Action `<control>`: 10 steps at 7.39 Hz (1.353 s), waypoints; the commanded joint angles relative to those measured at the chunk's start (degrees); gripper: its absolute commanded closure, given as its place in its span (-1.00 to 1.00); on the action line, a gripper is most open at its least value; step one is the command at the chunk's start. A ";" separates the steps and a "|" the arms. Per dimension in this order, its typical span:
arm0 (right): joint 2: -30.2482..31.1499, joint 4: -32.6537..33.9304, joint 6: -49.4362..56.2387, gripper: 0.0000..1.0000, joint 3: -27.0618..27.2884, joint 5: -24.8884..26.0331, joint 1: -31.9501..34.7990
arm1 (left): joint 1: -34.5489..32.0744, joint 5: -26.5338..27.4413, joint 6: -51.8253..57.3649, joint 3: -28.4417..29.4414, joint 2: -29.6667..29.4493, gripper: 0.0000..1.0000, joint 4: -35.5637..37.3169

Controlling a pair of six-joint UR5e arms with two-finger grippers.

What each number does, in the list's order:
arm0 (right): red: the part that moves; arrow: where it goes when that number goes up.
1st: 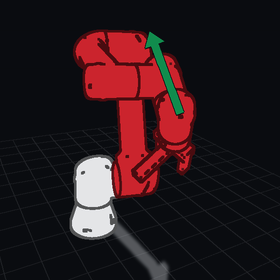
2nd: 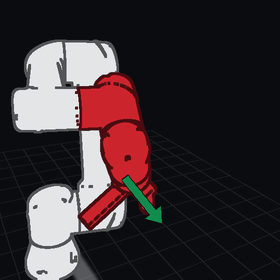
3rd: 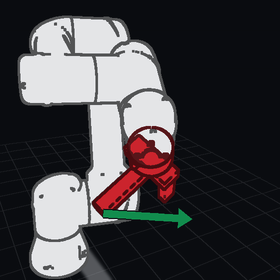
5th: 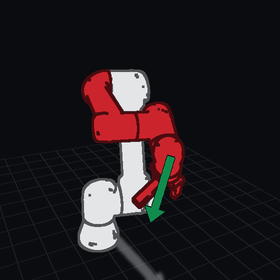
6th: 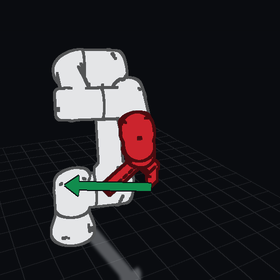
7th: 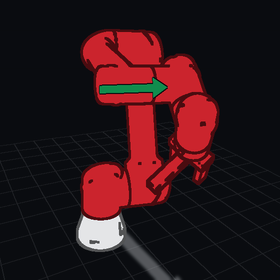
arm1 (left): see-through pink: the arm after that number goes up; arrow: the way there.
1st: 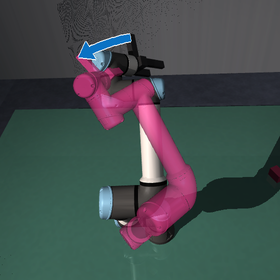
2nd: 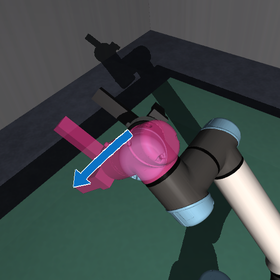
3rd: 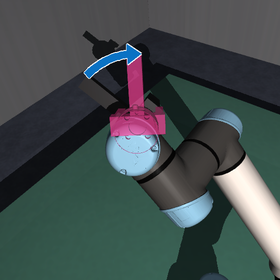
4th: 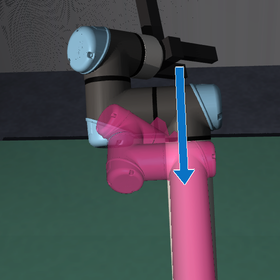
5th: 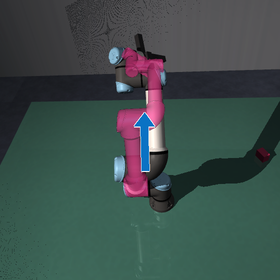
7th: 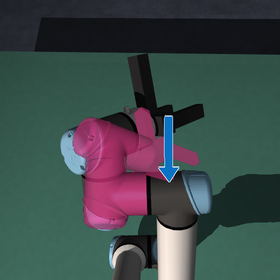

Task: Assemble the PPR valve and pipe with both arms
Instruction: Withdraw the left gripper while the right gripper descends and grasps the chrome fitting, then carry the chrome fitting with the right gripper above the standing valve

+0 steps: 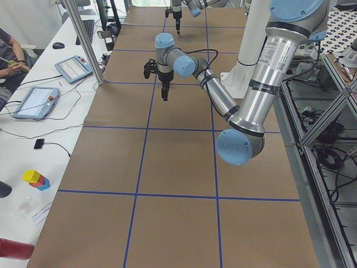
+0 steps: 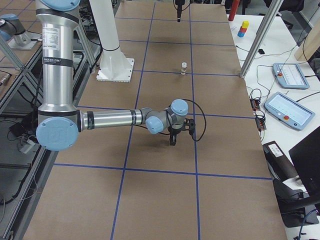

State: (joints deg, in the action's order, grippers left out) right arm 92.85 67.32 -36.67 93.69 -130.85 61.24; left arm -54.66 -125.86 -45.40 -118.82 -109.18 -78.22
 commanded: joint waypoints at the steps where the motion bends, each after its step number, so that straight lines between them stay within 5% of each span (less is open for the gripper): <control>1: -0.13 0.00 0.02 -0.01 0.00 0.07 -0.33 | 0.00 0.00 0.05 -0.01 0.02 -0.98 0.00; 2: -0.13 0.00 0.02 0.12 0.00 0.16 -0.42 | 0.00 0.00 0.05 -0.01 0.02 -0.98 0.00; 5: -0.04 0.00 0.11 1.00 0.18 -0.02 -0.33 | 0.17 -0.09 -0.12 -0.01 -0.16 -0.98 0.35; 8: -3.44 8.29 -1.99 1.00 7.88 -0.11 -0.33 | -0.09 -0.09 0.05 -0.36 -0.07 -0.98 0.26; 10: -17.46 20.52 -6.45 1.00 9.49 0.42 -2.07 | -0.62 -0.09 2.49 -1.15 0.81 -0.98 0.35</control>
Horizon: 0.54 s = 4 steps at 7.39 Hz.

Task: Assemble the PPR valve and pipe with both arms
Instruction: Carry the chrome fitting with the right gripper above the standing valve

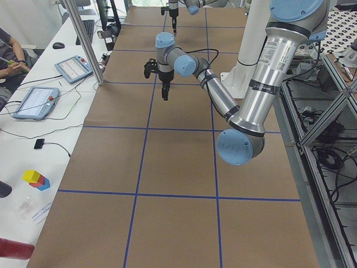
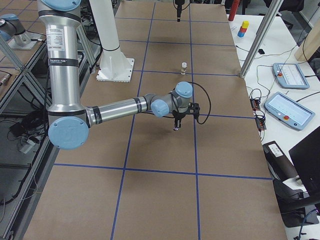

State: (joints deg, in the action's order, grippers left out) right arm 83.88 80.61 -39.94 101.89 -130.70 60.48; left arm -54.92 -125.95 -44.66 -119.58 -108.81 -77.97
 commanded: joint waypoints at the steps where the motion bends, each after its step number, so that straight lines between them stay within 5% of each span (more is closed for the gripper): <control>1: -15.78 9.46 -11.13 1.00 1.20 1.23 -5.50 | -1.32 0.00 3.60 -0.39 1.48 -0.98 0.09; 4: -33.28 17.17 -26.74 1.00 -1.24 8.33 -15.71 | -5.87 0.00 16.48 0.14 5.87 -0.98 0.45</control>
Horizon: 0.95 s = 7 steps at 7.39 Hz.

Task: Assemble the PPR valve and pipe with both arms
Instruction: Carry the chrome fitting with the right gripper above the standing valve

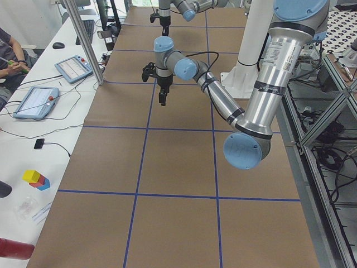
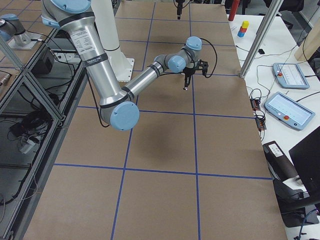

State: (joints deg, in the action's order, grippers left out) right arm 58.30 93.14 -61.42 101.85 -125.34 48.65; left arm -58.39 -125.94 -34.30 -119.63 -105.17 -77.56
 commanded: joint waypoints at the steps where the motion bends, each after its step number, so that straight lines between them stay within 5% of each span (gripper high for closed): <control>1: -13.85 5.20 -9.72 1.00 -5.91 6.39 -6.87 | -4.69 0.00 9.83 0.45 3.46 -0.98 0.13; 3: -24.68 5.12 -11.96 1.00 -17.69 7.31 -9.79 | -6.90 -0.09 15.11 0.45 6.10 -0.98 0.13; 7: -24.46 4.68 -13.02 1.00 -18.27 9.59 -11.82 | -7.08 -0.18 15.49 0.19 6.47 -0.98 0.13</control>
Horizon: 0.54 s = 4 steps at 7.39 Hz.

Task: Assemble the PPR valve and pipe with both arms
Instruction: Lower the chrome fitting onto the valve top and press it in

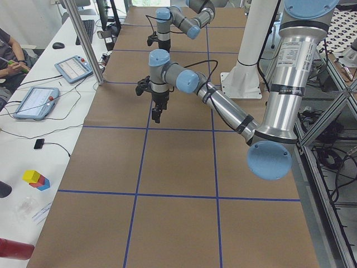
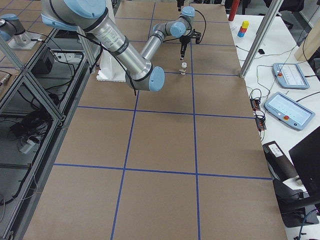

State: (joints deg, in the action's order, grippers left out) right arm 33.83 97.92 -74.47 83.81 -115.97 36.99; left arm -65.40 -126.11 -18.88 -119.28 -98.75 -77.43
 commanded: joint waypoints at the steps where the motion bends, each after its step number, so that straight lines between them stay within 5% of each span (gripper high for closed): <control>1: 0.10 -0.09 0.55 1.00 -0.67 0.22 -0.08 | -0.08 -0.54 -0.02 -0.34 0.04 -0.98 0.00; 4: -0.08 -0.18 0.99 1.00 -1.63 0.22 0.36 | -0.26 -1.51 -0.28 -0.34 -0.04 -0.98 0.00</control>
State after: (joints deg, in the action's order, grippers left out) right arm 33.85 97.80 -73.69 82.70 -115.75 37.13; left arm -65.59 -127.51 -18.99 -119.60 -98.78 -77.49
